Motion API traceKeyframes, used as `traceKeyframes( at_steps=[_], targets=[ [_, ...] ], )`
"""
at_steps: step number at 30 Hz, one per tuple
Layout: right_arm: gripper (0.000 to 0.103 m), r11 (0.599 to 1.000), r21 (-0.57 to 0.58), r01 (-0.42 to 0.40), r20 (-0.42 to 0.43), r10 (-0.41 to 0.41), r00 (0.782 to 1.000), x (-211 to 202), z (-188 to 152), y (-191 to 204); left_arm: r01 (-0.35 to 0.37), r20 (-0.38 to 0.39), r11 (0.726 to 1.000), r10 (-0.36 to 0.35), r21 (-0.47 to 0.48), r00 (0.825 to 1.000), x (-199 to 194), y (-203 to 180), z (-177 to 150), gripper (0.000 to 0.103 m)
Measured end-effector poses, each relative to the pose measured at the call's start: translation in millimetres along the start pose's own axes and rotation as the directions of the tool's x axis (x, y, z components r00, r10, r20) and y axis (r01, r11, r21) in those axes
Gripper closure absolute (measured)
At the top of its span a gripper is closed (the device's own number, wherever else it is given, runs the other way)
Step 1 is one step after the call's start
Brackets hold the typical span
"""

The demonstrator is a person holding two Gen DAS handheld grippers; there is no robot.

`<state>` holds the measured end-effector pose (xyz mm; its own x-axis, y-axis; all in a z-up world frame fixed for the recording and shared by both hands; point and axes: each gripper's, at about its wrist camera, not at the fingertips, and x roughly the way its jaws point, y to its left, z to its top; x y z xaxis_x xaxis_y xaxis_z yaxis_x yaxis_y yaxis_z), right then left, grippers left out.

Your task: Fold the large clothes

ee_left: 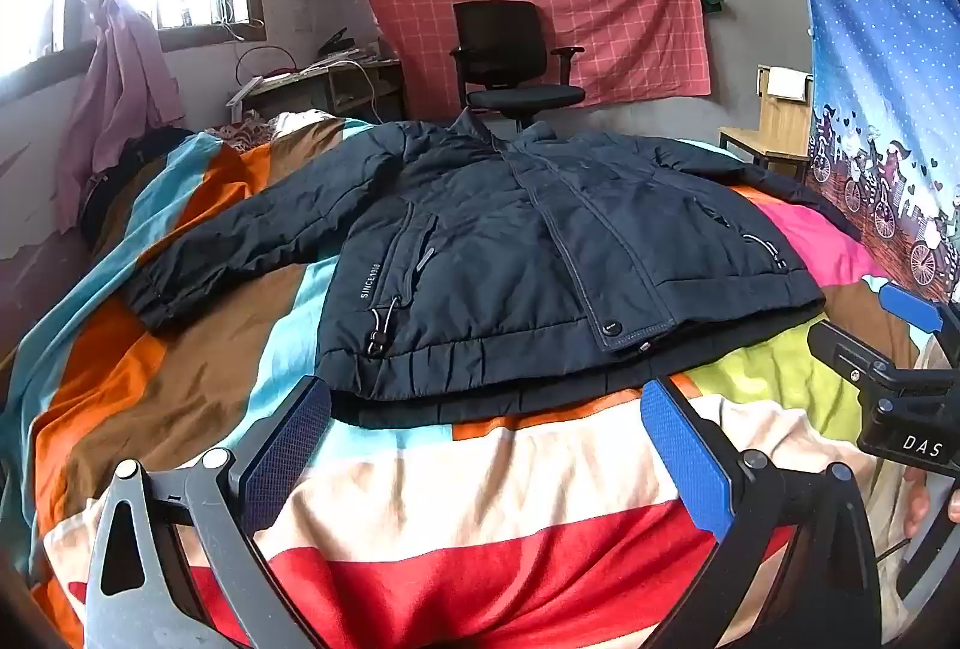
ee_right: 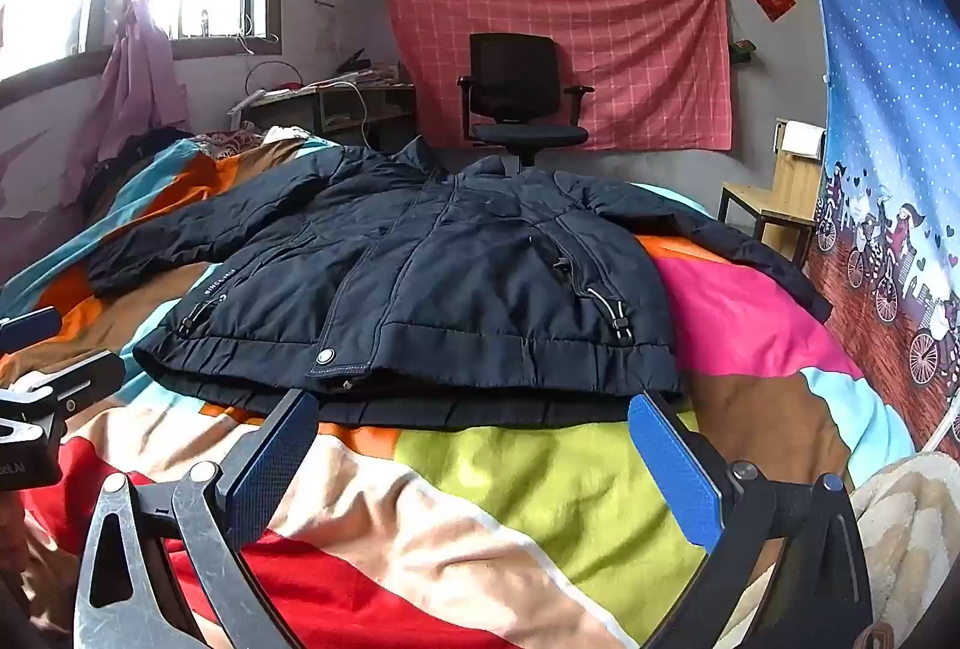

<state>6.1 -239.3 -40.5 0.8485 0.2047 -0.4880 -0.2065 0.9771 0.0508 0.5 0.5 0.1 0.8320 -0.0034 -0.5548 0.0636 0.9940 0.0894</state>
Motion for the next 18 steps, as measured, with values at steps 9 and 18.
traceKeyframes(
  at_steps=[9, 18],
  targets=[
    [0.000, 1.000, -0.007, 0.008, -0.004, -0.008, 1.000, 3.0, -0.2, 0.7, -0.007, 0.009, 1.000, 0.007, 0.006, 1.000, -0.9, -0.4, -0.1, 0.002],
    [0.000, 1.000, -0.004, 0.004, -0.007, -0.004, 1.000, 1.3, -0.1, 0.1, -0.006, 0.009, 1.000, 0.006, 0.006, 1.000, -0.7, -0.6, -0.3, 0.002]
  ],
)
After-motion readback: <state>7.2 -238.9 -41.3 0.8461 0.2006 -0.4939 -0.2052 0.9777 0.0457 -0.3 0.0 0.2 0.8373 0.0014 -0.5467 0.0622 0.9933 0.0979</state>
